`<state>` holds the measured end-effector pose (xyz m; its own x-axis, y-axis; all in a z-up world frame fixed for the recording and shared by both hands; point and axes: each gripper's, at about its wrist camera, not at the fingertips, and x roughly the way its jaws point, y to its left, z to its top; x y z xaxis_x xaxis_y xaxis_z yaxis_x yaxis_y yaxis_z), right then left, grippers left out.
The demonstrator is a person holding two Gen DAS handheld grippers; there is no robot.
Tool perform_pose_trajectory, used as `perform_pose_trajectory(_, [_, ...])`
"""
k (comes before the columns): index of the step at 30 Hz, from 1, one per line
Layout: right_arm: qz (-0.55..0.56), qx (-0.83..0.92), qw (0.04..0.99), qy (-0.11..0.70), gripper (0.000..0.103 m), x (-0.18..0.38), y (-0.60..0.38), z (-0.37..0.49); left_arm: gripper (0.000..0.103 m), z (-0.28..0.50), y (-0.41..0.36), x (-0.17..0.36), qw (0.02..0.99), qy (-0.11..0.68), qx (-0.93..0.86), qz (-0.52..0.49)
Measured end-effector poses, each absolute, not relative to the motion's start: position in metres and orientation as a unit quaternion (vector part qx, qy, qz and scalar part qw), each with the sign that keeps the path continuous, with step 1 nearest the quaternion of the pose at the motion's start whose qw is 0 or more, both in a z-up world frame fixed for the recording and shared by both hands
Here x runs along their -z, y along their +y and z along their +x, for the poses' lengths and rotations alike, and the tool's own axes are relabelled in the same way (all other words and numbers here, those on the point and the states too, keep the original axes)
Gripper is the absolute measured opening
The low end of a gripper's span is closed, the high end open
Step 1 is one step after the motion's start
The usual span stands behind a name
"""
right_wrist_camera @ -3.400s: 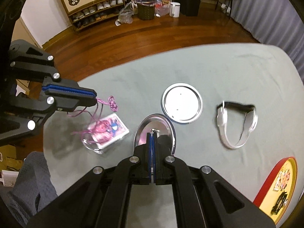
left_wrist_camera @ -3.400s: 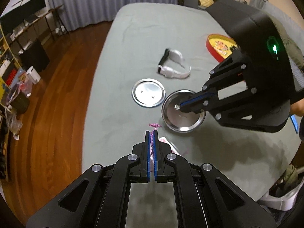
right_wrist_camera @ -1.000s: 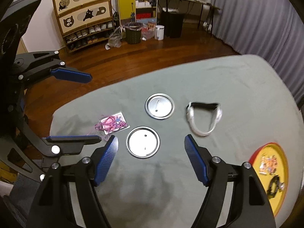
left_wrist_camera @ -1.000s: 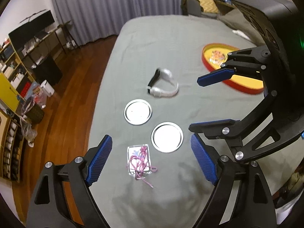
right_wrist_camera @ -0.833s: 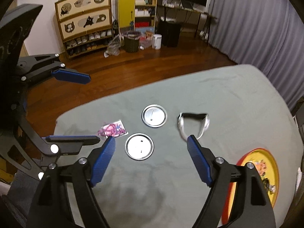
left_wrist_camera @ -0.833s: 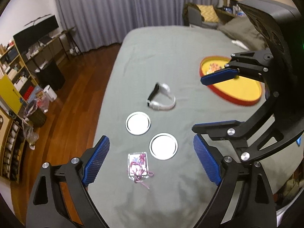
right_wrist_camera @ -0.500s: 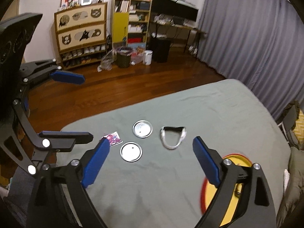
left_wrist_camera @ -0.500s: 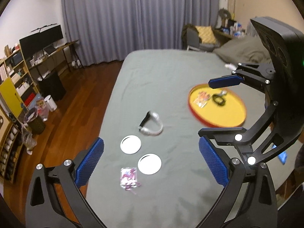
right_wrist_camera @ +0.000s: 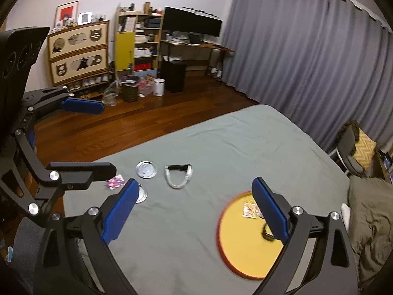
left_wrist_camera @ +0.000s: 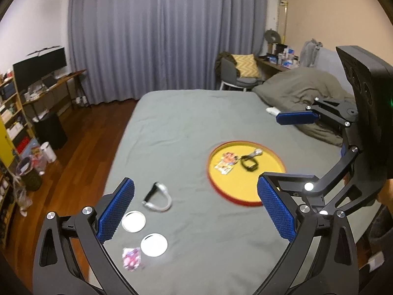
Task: Organize jewelry
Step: 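Move both open tools back over the red tray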
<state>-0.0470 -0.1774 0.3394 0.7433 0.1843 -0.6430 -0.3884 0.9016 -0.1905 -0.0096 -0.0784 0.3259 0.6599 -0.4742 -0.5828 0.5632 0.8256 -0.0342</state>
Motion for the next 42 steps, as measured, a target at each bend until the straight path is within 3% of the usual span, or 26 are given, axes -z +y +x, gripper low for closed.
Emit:
perform_pose_trajectory(12, [-0.12,-0.102,0.922,0.354,0.089,-0.324,-0.274,-0.003,0.098,0.05,-0.174,-0.299,0.888,0.323,0.323,0.045])
perform_pose_trajectory(31, [-0.04,-0.055,0.904,0.422,0.089,-0.22,-0.429,0.083,0.098,0.15,-0.313,-0.194,0.849,0.404,0.335,0.062])
perform_pose_trajectory(42, [-0.018,-0.053,0.885,0.463,0.089,-0.159,-0.458,0.116,0.098,0.193,-0.342,-0.123,0.816,0.469,0.334,0.043])
